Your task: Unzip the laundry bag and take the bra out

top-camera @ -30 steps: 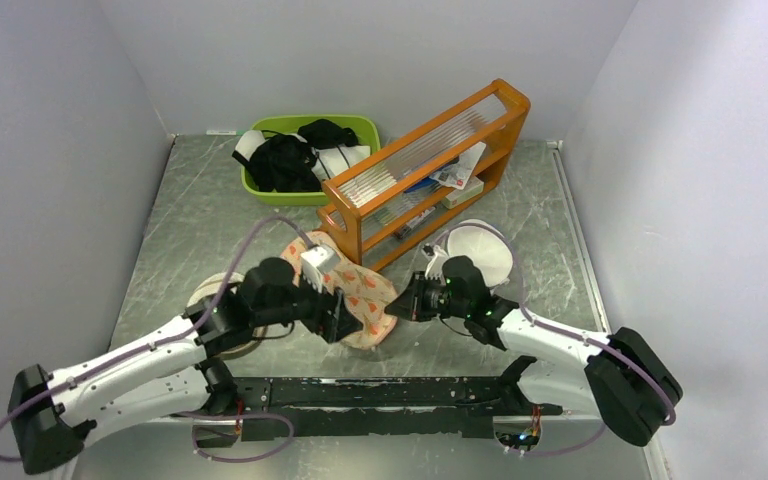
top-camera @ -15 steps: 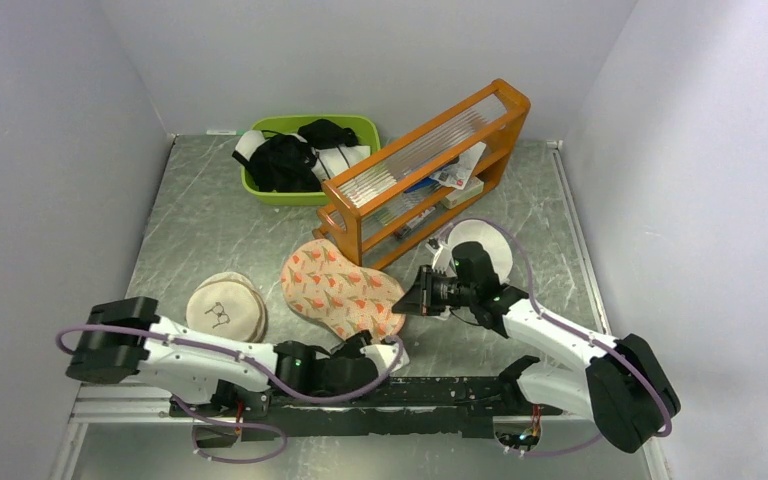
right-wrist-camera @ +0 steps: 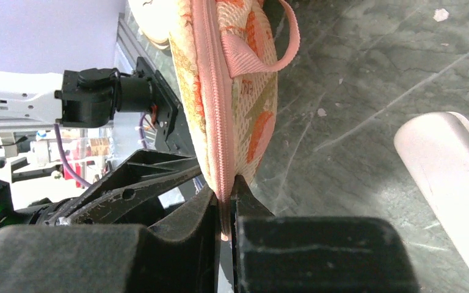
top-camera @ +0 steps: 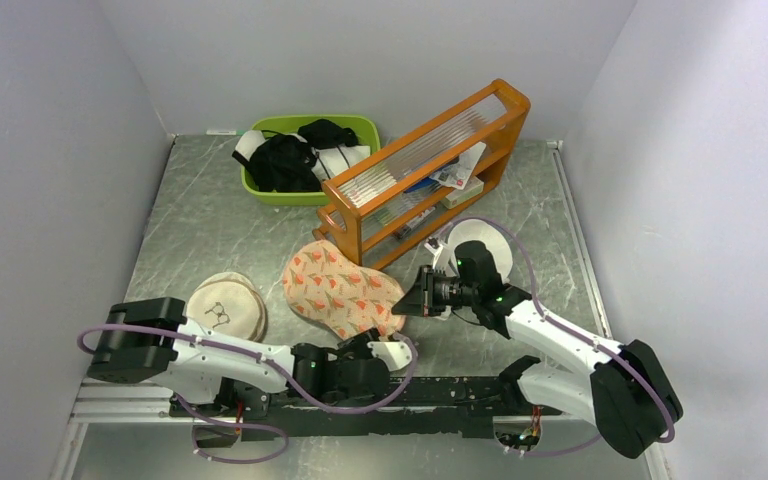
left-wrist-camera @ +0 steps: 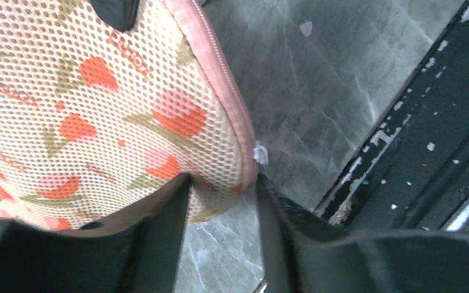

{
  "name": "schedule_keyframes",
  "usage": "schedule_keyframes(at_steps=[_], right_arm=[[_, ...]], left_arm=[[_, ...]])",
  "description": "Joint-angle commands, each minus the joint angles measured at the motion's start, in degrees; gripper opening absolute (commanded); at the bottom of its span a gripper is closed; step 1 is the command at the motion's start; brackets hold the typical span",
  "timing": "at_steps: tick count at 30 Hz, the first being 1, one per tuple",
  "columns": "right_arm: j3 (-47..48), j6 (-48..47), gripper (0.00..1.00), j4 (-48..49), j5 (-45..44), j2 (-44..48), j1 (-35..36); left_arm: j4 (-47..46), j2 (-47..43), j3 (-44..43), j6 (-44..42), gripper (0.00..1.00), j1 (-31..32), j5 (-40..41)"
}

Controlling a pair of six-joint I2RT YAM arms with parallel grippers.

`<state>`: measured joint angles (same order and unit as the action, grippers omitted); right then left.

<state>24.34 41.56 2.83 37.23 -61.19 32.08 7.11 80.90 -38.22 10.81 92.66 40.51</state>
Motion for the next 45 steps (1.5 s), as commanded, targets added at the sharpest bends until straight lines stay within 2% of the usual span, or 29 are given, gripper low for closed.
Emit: schedule_keyframes(at_steps=[1, 3, 5, 7, 10, 13, 16, 18, 20, 25, 27, 29, 33, 37, 40, 45], right_arm=[[0.06, -0.48, 0.00, 3.93, 2.55, 0.94, -0.57], [-0.15, -1.25, 0.00, 4.02, 1.95, 0.80, -0.52], [-0.25, -2.02, 0.00, 4.22, 0.92, 0.17, -0.52], [-0.19, -2.90, 0.07, 4.43, 0.25, -1.02, -0.52], [0.17, -5.08, 0.25, 3.50, -1.82, -1.58, -0.50], [0.23, -7.28, 0.50, 2.78, -3.79, -0.02, -0.37], [2.00, -10.53, 0.70, -0.91, -5.19, 2.74, 0.06], [2.62, -13.07, 0.80, -3.17, -6.86, 5.74, 0.45], [2.59, -14.98, 0.85, -3.51, -7.70, 8.38, 0.58], [2.58, -15.52, 0.86, 0.75, -9.03, 8.22, 1.23], [2.19, -16.22, 0.86, 3.26, -12.79, 7.29, 3.69], [2.01, -20.16, 0.85, 4.41, -19.03, 7.38, 10.99], [0.31, -29.39, 0.86, 6.95, -37.80, 11.28, 28.37], [-0.13, -36.24, 0.86, 5.63, -45.90, 12.60, 35.23], [0.82, -40.69, 0.84, 2.44, -47.78, 11.84, 37.65], [-1.75, -45.23, 0.81, 5.01, -46.93, 14.87, 40.88]], left_arm=[[-4.37, -0.83, -0.25, 1.05, 0.42, -1.26, 2.68], [-5.43, -2.47, 0.60, 1.67, 0.29, -2.00, 1.78], [-5.29, -4.27, 1.25, 2.67, 0.23, -2.45, 0.29], [-3.65, -6.02, 1.39, 4.43, 0.17, -2.72, -0.37], [-0.12, -9.34, 1.30, 7.79, 0.16, -3.64, -2.12], [2.80, -12.87, 1.51, 12.70, 0.13, -5.15, -4.18], [5.21, -16.41, 2.25, 17.18, 0.07, -7.93, -6.83], [6.19, -18.55, 3.04, 19.46, 0.07, -10.93, -9.81], [7.18, -20.48, 3.47, 21.15, 0.07, -14.47, -14.29], [7.34, -25.11, 4.60, 23.19, 0.07, -19.66, -21.73], [6.16, -26.22, 4.81, 23.54, 0.07, -21.04, -24.66], [5.52, -26.56, 4.61, 23.70, 0.07, -22.46, -27.08], [5.73, -25.40, 3.49, 23.98, 0.07, -25.59, -30.74], [5.14, -24.03, 3.25, 24.81, 0.07, -28.25, -35.03], [3.71, -23.69, 3.62, 25.37, 0.07, -29.34, -38.07], [3.51, -23.93, 3.89, 25.64, 0.07, -30.75, -40.00]])
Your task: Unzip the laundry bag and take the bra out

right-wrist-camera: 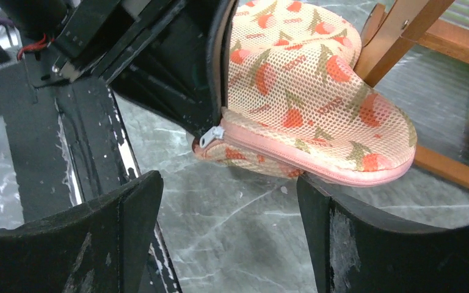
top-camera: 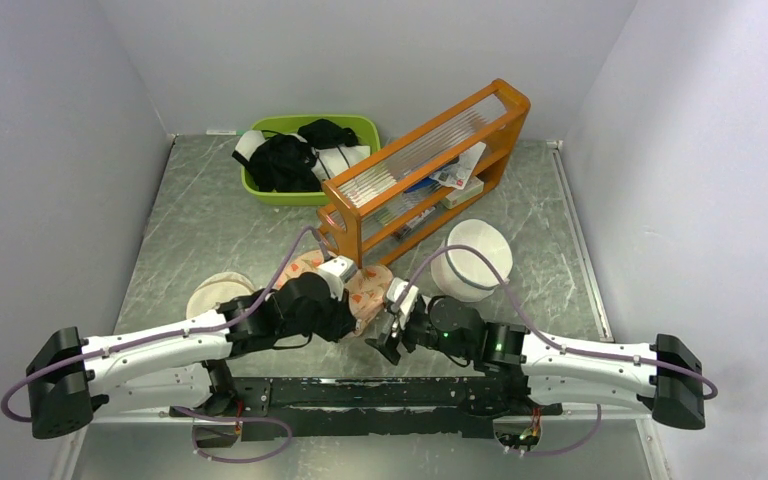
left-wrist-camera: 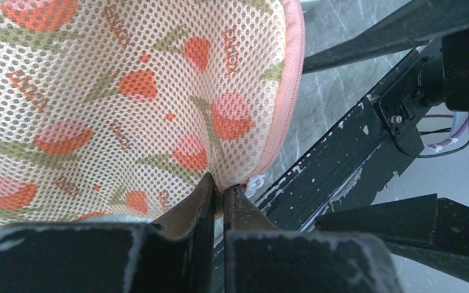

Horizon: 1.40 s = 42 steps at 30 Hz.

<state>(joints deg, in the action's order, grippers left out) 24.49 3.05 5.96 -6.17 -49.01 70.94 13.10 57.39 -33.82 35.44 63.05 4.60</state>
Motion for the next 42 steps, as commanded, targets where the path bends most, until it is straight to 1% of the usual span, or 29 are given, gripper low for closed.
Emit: schedule_keyframes(at_steps=[1, 5, 10, 14, 15, 20, 25, 32, 37, 39, 42], right_arm=[[-2.61, -7.46, 0.80, 2.40, -3.47, 3.33, 2.35], [-3.62, -12.38, 0.70, 4.95, 0.78, 2.38, 3.78], [-2.04, -22.93, 0.60, 8.66, 1.83, -2.53, 7.31], [-1.16, -31.73, 0.43, 12.00, 2.99, -6.57, 9.35], [-0.74, -33.59, 0.42, 11.94, 2.61, -7.58, 9.73], [0.16, -37.80, 0.41, 11.86, 1.09, -8.35, 10.42], [-1.31, -40.68, 0.45, 14.63, -0.14, -6.98, 10.58], [-2.81, -43.10, 0.45, 18.68, -2.18, -10.04, 10.65], [-4.14, -44.17, 0.47, 17.56, -1.70, -10.85, 10.65], [-4.56, -44.42, 0.49, 17.58, -3.65, -11.30, 10.67], [-5.42, -44.96, 0.49, 20.52, -6.84, -11.91, 10.63]], left_arm=[[-2.40, -0.66, -0.54, 1.14, 0.07, -1.31, -4.30], [-2.19, -1.00, -1.25, 1.36, 0.07, -1.69, -6.20], [-1.28, -0.82, -2.16, 1.21, 0.07, -2.05, -7.28], [-1.36, -0.58, -2.37, 1.33, 0.07, -2.37, -8.92], [-1.24, -0.64, -2.46, 1.35, 0.07, -2.40, -9.18], [-0.36, -1.66, -1.93, 1.45, 0.07, -2.71, -9.36], [-0.77, -2.05, -1.42, 1.92, 0.07, -2.92, -10.76], [-0.46, -2.28, -1.58, 2.10, 0.07, -3.02, -12.09], [-0.08, -2.84, -1.60, 2.24, 0.07, -3.31, -12.13], [-0.29, -2.97, -1.60, 2.34, 0.07, -3.48, -12.53], [-0.89, -2.71, -1.60, 2.42, 0.07, -3.67, -13.19]])
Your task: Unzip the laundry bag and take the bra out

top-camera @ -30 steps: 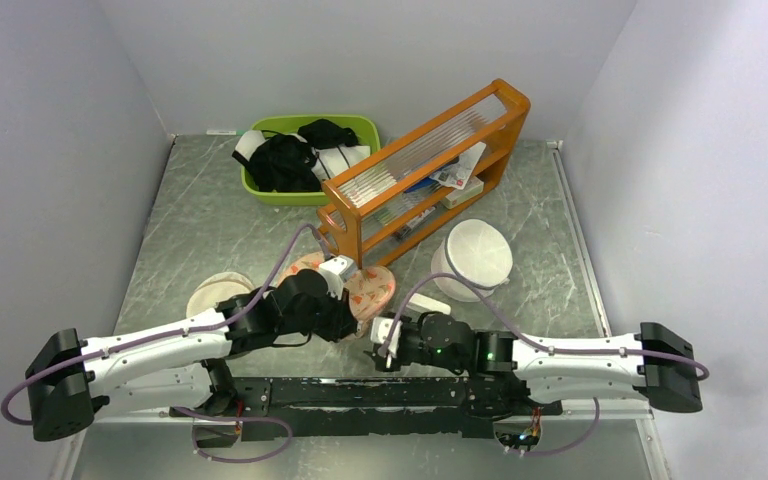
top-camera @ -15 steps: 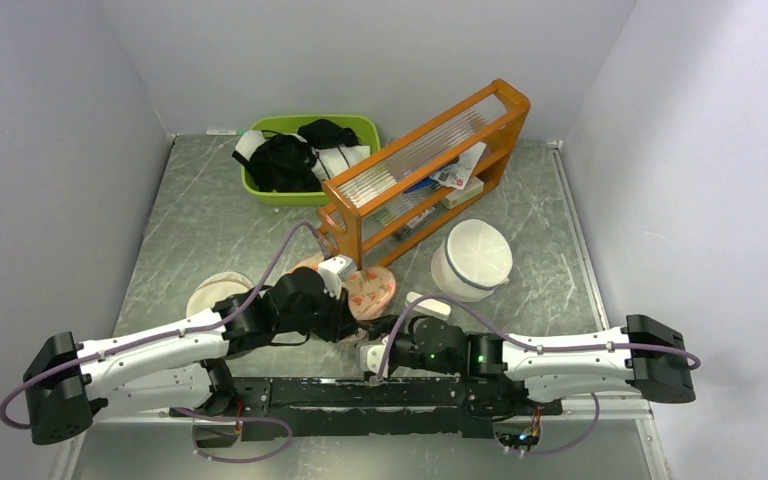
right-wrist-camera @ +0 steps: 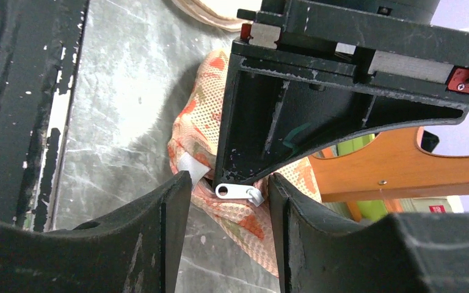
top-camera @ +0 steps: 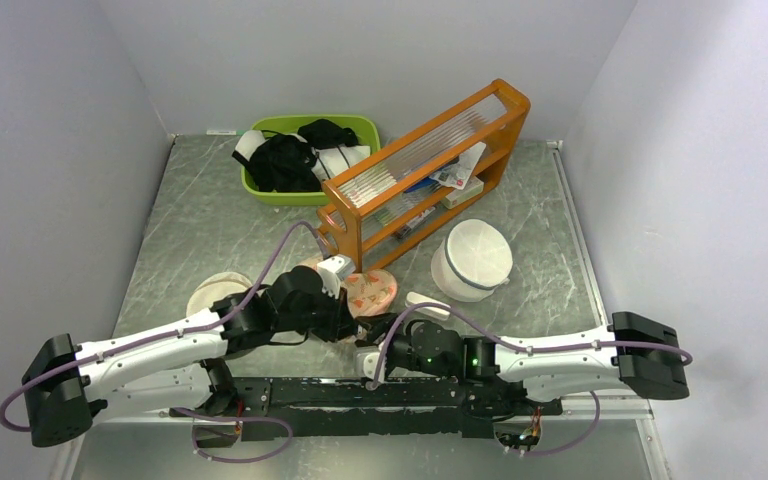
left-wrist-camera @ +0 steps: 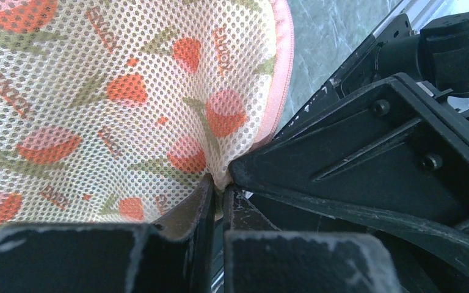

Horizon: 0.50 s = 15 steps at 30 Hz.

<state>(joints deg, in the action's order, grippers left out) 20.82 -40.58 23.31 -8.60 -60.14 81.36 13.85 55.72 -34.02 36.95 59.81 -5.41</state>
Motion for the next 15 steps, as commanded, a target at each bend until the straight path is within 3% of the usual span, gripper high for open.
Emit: schedule_keyframes(at_steps=[1, 7, 15], right_arm=[[-1.79, -1.31, 0.49, 4.00, -4.95, -0.84, 0.21], [-3.23, -0.93, 0.44, 11.88, -10.24, -1.96, 0.40], [-4.83, 1.10, 0.38, 10.47, -10.54, 2.73, 0.45]], left_arm=[[-1.69, -0.81, -1.48, 0.89, 0.07, -0.46, -3.19], [-1.83, -0.10, -1.40, 0.80, 0.07, -0.57, -3.76], [-1.54, 0.03, -1.14, 0.67, 0.07, -1.00, -3.74]])
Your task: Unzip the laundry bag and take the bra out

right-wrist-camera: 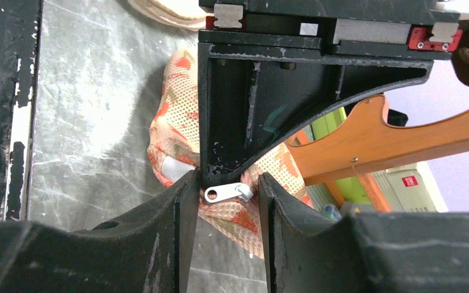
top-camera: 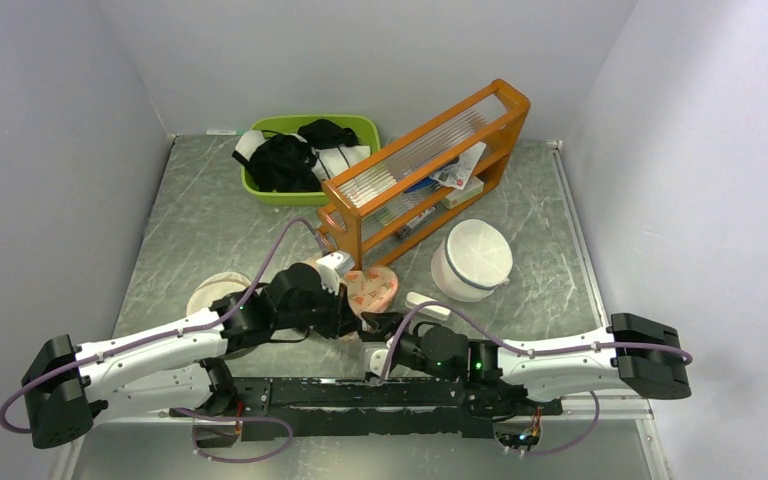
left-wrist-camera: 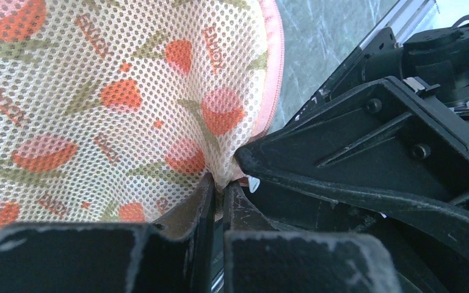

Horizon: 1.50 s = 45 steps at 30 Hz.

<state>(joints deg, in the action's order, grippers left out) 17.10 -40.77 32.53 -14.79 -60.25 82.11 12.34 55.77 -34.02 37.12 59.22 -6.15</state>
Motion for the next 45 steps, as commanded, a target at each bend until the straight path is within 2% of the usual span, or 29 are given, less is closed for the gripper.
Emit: schedule_keyframes(at_steps=[1, 12, 19, 23, 26, 29, 36, 45], right_arm=[[-1.39, 1.65, 0.38, 1.22, -4.53, 3.39, -0.32], [-1.48, 3.90, 0.37, -0.67, -4.61, 6.00, -0.35], [-0.40, 4.71, 0.45, -3.07, -4.06, 6.94, -0.31], [-0.71, 4.38, 0.45, -1.98, -5.21, 6.40, -0.30], [-0.62, 4.44, 0.43, -2.17, -5.14, 6.79, -0.30], [-0.33, 4.79, 0.36, -3.06, -4.32, 7.91, -0.33], [-0.61, 6.37, 0.34, -4.66, -3.74, 8.41, -0.29], [-0.85, 7.47, 0.22, -5.70, -4.15, 7.41, -0.28]], left_arm=[[-0.07, 0.07, -1.09, 0.54, 0.07, -0.42, -3.16], [-0.85, 1.45, -1.14, 0.41, 0.07, -0.77, -4.13], [-0.80, 1.59, -0.96, 0.48, 0.07, -0.95, -4.49], [-0.85, 1.84, -1.22, 0.33, 0.07, -1.04, -4.70], [-0.74, 2.04, -1.22, 0.35, 0.07, -1.11, -4.75], [-0.88, 2.22, -1.16, 0.33, 0.07, -1.13, -4.85], [-1.38, 2.71, -1.15, 0.32, 0.07, -1.39, -5.35], [-1.10, 2.74, -1.64, 0.15, 0.07, -1.64, -5.54]])
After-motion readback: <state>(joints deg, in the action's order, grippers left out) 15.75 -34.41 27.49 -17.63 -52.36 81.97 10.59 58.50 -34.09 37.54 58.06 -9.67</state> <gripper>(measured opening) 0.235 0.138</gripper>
